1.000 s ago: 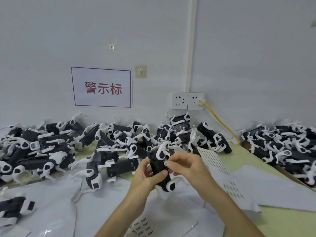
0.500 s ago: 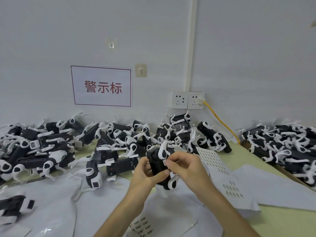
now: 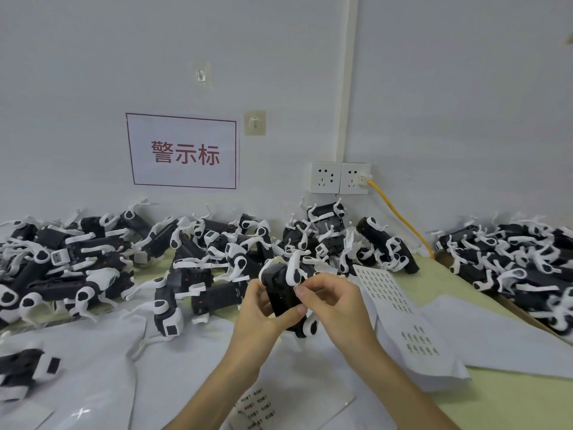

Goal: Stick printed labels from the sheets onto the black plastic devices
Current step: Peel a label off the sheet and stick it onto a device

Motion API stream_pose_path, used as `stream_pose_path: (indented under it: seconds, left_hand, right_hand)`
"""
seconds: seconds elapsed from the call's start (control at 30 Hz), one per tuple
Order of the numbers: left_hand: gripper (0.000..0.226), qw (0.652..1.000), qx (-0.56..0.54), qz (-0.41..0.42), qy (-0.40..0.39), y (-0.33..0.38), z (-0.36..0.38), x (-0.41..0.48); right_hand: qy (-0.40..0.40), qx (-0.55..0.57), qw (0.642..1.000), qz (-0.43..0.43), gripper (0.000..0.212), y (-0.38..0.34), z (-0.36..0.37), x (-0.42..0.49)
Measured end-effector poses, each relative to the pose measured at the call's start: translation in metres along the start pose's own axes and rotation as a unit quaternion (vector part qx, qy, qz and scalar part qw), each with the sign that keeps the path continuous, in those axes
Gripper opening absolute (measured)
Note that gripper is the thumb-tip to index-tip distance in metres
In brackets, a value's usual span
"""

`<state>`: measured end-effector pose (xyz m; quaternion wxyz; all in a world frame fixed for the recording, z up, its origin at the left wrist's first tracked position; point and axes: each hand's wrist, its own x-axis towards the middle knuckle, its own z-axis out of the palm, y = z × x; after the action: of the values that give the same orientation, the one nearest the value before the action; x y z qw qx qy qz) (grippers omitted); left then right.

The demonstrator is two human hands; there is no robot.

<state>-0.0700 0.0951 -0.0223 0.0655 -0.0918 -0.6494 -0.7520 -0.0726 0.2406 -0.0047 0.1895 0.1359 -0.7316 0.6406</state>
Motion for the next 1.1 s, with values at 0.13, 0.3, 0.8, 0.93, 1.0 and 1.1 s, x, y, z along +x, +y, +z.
stream_pose_path:
  seconds: [0.13, 0.3, 0.8, 0.93, 1.0, 1.1]
  left_hand:
    - [0.047, 1.000, 0.001, 0.003, 0.007, -0.002, 0.001, 0.000]
    - [0.048, 1.000, 0.023, 0.013, 0.005, -0.003, -0.001, 0.001]
    - [0.023, 0.994, -0.034, -0.081, -0.061, 0.007, -0.009, 0.003]
    - [0.024, 0.994, -0.024, -0.077, -0.068, 0.010, -0.009, 0.003]
    - [0.032, 0.995, -0.013, -0.071, -0.069, 0.010, -0.007, 0.003]
    - [0.035, 0.997, 0.014, -0.054, -0.055, 0.009, -0.003, 0.004]
  right_hand:
    - [0.007, 0.007, 1.000, -0.002, 0.022, 0.000, 0.002, -0.003]
    - [0.017, 0.019, 1.000, 0.015, 0.016, -0.001, 0.003, -0.004]
    - [-0.055, 0.053, 0.991, 0.107, 0.032, 0.000, 0.002, 0.002]
    - [-0.059, 0.043, 0.991, 0.112, 0.031, -0.001, 0.001, 0.002]
    - [-0.058, 0.044, 0.991, 0.114, 0.031, -0.002, 0.002, 0.002]
    - [-0.068, 0.045, 0.990, 0.113, 0.030, -0.004, 0.003, 0.000]
